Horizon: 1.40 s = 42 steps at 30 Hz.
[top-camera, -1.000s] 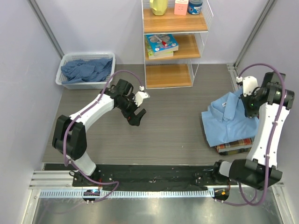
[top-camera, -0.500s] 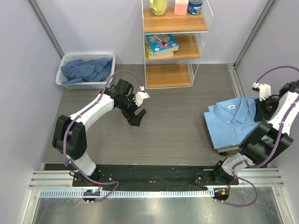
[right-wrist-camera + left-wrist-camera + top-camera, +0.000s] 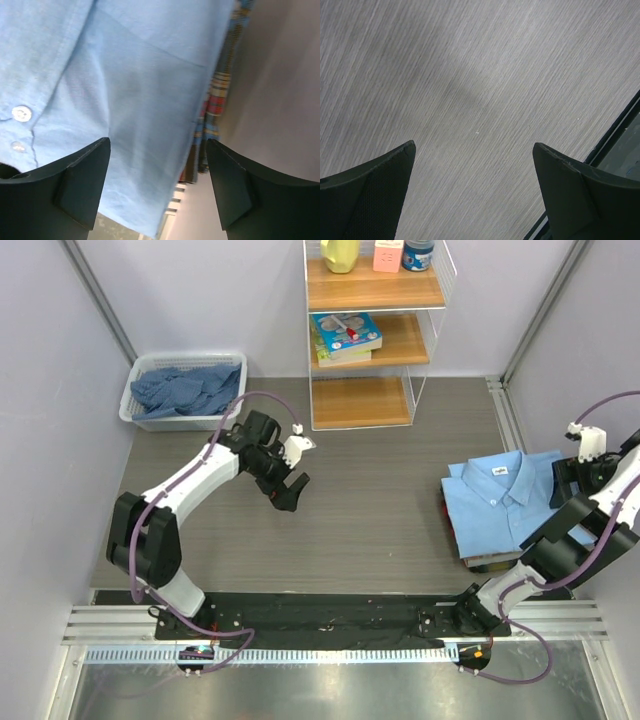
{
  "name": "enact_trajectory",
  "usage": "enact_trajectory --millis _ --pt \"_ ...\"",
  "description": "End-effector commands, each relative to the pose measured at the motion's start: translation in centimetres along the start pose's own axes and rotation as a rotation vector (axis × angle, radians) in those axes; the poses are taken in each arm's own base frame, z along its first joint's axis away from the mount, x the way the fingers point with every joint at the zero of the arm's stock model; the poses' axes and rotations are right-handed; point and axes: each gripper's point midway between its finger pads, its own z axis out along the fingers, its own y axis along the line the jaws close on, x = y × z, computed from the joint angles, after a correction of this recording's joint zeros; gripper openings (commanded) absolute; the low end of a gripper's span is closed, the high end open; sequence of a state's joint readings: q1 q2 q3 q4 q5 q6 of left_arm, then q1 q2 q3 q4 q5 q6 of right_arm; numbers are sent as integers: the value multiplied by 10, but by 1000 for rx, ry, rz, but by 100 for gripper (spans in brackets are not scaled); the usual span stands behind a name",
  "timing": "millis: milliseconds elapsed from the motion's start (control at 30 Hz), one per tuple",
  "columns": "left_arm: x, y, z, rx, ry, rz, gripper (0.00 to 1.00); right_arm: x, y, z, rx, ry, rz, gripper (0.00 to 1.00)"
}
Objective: Fold and stack the long sleeve shirts
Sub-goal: Neatly place the folded shirt to the corner
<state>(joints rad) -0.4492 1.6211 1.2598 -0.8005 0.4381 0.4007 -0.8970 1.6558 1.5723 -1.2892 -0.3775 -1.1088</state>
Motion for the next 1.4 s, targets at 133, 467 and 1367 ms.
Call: enact_trajectory --millis 133,467,1367 --pt "-4 5 -30 -11 -51 -113 100 -51 2 -83 237 -194 -143 78" --pt "-4 8 -39 -40 -46 -111 100 -47 30 -30 78 -122 -115 28" --pt "-19 44 -145 -183 -354 -523 100 -186 124 -95 18 -487 -192 100"
